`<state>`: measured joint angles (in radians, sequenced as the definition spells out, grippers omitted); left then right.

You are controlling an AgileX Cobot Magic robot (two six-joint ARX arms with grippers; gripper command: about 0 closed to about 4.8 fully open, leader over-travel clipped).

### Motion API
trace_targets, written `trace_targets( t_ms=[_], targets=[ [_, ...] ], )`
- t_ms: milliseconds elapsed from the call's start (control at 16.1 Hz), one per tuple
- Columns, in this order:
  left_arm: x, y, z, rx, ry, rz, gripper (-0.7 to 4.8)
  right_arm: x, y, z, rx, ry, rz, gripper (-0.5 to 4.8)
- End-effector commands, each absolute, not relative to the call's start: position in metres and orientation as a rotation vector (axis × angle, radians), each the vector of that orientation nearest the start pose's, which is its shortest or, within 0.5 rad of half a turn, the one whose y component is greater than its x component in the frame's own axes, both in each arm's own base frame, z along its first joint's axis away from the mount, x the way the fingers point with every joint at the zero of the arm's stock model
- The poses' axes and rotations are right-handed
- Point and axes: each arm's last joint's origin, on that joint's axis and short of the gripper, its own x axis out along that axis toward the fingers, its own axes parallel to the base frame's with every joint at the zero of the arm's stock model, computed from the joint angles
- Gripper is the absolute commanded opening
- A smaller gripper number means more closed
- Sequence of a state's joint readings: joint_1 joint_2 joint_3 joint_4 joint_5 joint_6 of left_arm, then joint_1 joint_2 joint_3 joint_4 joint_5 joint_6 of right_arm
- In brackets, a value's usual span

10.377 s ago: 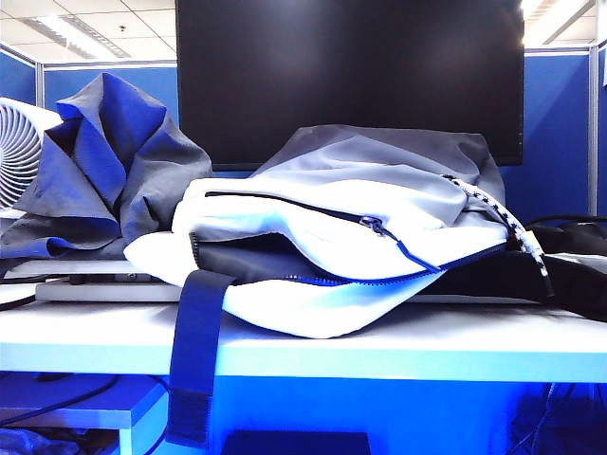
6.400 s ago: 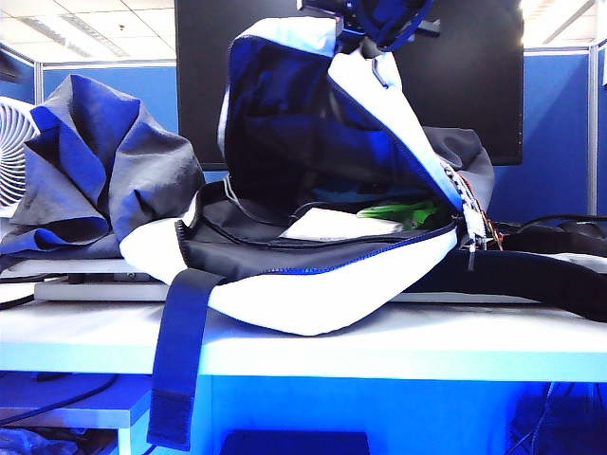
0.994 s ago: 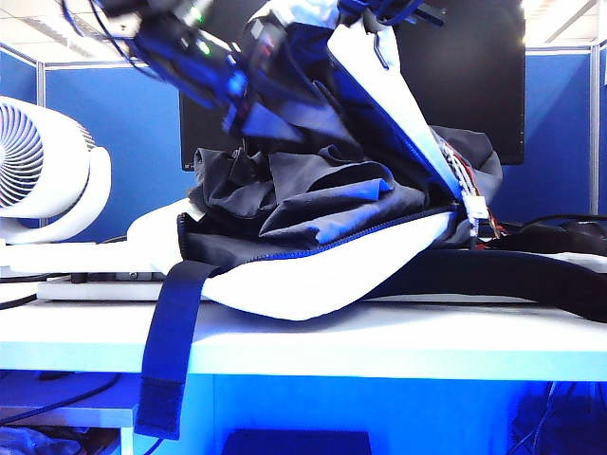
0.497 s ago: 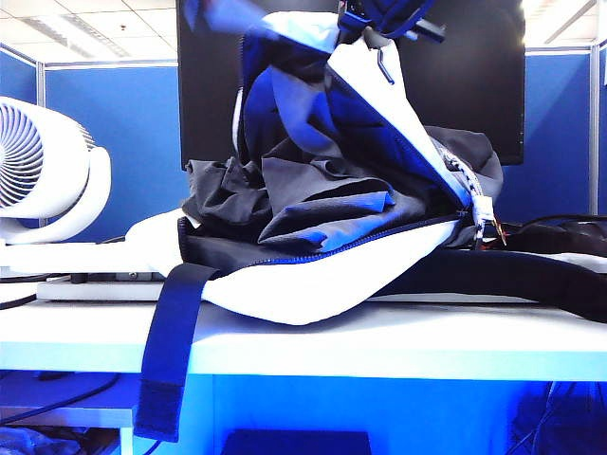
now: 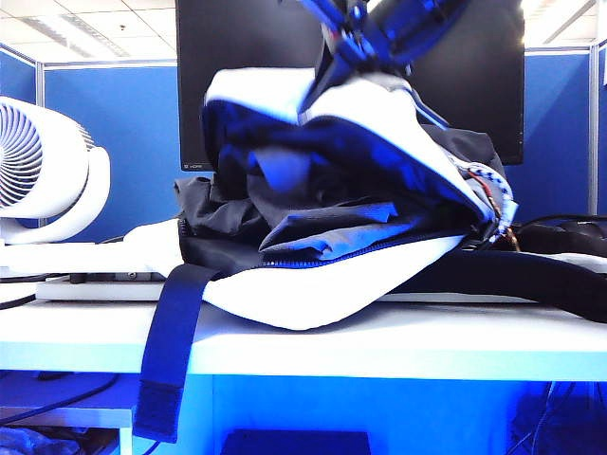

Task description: Put the gray clothes into the backpack.

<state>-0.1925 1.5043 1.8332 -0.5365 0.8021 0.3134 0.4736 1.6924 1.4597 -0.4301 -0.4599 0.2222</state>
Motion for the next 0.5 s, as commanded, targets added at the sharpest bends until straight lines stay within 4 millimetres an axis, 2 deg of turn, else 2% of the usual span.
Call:
trace_targets(
  t_ms=[62, 124, 186, 249, 373, 435, 497],
  targets=[
    [0.274, -0.059, 0.514, 0.165, -0.084, -0.945, 4.79, 0.336, 0.188, 0.276, 0.195, 0.972, 0.791, 0.06],
    [0.267, -0.055, 0.521, 0.166, -0.124, -0.928, 4.79, 0.340, 0.190, 0.269, 0.196, 0.987, 0.787, 0.88],
    [0.259, -0.050, 0.528, 0.179, -0.154, -0.909, 4.79, 0.341, 0.191, 0.269, 0.216, 0.984, 0.809, 3.14],
    [0.251, -0.047, 0.533, 0.189, -0.182, -0.895, 4.79, 0.340, 0.193, 0.277, 0.256, 0.952, 0.916, 4.79],
    [0.241, -0.045, 0.540, 0.198, -0.215, -0.874, 4.79, 0.333, 0.190, 0.301, 0.268, 0.849, 0.991, 4.79],
    [0.235, -0.037, 0.543, 0.202, -0.218, -0.841, 4.79, 0.322, 0.185, 0.325, 0.271, 0.765, 1.046, 4.79],
    [0.232, -0.035, 0.544, 0.191, -0.216, -0.838, 4.79, 0.313, 0.181, 0.340, 0.271, 0.719, 1.075, 4.79]
  ],
)
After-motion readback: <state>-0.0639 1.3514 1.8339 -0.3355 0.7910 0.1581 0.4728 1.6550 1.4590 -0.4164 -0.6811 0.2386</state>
